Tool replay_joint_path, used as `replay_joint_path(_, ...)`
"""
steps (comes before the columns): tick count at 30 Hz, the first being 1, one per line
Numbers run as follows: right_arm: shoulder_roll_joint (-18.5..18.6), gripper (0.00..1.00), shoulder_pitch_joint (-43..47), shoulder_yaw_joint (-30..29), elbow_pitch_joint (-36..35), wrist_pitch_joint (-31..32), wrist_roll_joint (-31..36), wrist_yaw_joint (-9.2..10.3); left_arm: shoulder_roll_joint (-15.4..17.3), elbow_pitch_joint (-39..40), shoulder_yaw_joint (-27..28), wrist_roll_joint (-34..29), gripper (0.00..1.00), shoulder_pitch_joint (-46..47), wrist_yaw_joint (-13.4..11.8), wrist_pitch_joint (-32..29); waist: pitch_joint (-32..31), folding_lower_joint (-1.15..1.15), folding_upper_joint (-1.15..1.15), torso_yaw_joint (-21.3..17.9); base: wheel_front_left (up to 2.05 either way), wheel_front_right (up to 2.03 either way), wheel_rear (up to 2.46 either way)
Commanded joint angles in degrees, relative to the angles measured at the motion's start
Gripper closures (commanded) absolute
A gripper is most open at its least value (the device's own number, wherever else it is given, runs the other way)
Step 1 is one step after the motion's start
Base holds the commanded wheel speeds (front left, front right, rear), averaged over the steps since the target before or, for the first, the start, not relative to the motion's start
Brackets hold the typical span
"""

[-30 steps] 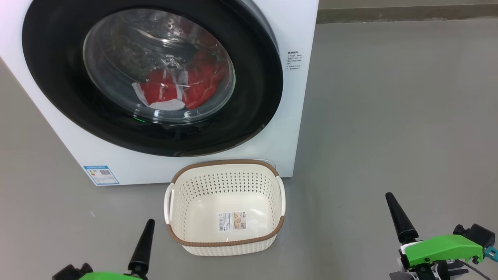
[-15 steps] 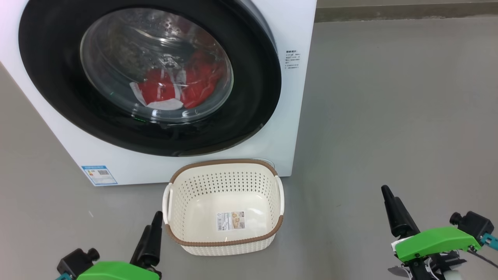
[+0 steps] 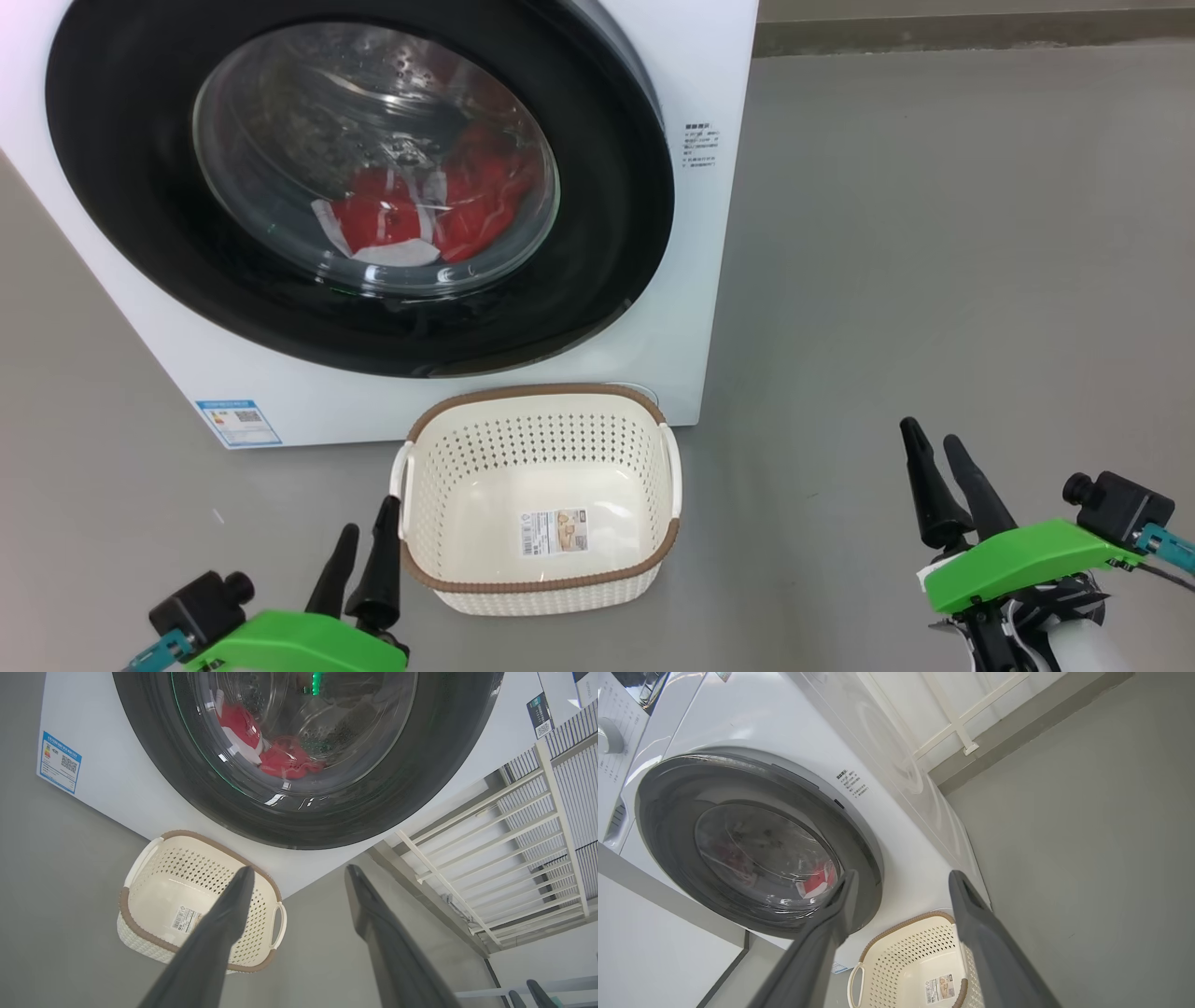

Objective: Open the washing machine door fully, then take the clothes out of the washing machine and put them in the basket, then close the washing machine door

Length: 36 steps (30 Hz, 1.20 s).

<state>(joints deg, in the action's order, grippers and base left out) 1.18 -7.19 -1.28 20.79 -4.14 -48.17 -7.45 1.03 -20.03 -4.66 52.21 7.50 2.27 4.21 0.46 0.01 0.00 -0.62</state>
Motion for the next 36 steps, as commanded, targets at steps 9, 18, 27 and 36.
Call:
replay_joint_path(9, 0.82, 0.00, -3.77, 1.74, -2.51, -2.25, 9.04, -0.02, 0.97, 2.26, -0.02, -7.15, 0.00, 3.21, -1.29, 2.16, -0.03, -0.01, 0.00, 0.10, 0.00, 0.00, 0.00)
replay_joint_path(18, 0.97, 0.00, -5.05, 2.59, -3.18, -3.77, 15.61, -0.02, 1.12, 2.91, -1.14, -12.57, 0.00, 4.41, -2.84, 3.68, 0.52, -0.01, 0.00, 0.05, 0.00, 0.00, 0.00)
replay_joint_path(27, 1.14, 0.00, -6.49, 3.39, -3.88, -5.45, 22.56, -0.03, 1.29, 3.47, -2.18, -18.23, 0.00, 5.97, -4.23, 5.36, 0.73, -0.01, 0.00, 0.04, 0.00, 0.00, 0.00)
replay_joint_path(36, 1.30, 0.00, -7.43, 4.25, -4.34, -6.97, 28.20, -0.03, 1.45, 3.92, -3.21, -23.23, 0.00, 6.93, -5.29, 6.88, 0.79, -0.01, 0.00, -0.03, 0.00, 0.00, 0.00)
